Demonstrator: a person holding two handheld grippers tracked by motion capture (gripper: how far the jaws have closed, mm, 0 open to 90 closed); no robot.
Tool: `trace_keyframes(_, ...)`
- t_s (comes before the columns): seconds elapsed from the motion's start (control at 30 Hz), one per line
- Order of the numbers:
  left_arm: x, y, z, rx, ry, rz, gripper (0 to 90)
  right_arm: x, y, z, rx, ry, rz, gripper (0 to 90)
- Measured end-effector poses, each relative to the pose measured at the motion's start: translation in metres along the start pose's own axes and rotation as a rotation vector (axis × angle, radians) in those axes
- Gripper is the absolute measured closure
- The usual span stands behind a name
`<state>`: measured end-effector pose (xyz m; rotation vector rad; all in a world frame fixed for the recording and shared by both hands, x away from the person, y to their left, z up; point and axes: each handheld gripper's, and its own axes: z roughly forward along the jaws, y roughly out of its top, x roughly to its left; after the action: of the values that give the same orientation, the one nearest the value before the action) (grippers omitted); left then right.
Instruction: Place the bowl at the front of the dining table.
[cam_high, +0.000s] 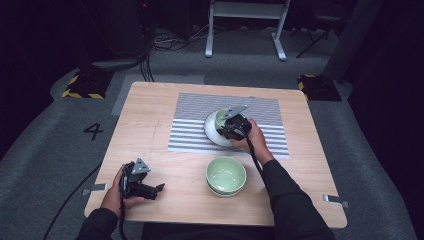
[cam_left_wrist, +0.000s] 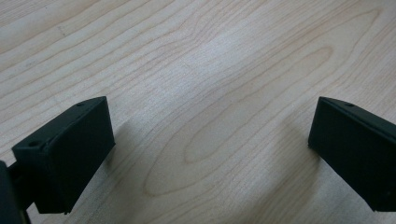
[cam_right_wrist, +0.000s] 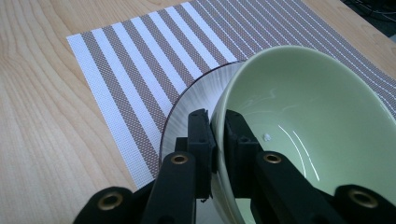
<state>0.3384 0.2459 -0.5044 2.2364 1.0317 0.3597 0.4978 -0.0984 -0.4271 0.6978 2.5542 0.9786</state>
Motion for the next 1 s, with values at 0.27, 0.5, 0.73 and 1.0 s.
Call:
trace_keyframes(0.27,0.000,0.000,0.000,0.000,0.000,0.000,0.2,-0.002,-0.002,0.005,0.015,-0.004,-0.007,82.7)
trace_keyframes(0.5,0.000,0.000,0.000,0.000,0.000,0.000,0.2,-0.002,-0.003,0.010,0.024,-0.012,-0.024,83.2)
trace_keyframes(0.73,0.000,0.000,0.000,0.000,0.001,0.000,0.2,-0.009,-0.008,0.015,0.040,-0.018,-0.025,83.7)
trace_keyframes(1.0,0.000,0.000,0.000,0.000,0.003,-0.002,0.2,-0.009,-0.008,0.018,0.037,-0.012,-0.007,83.3)
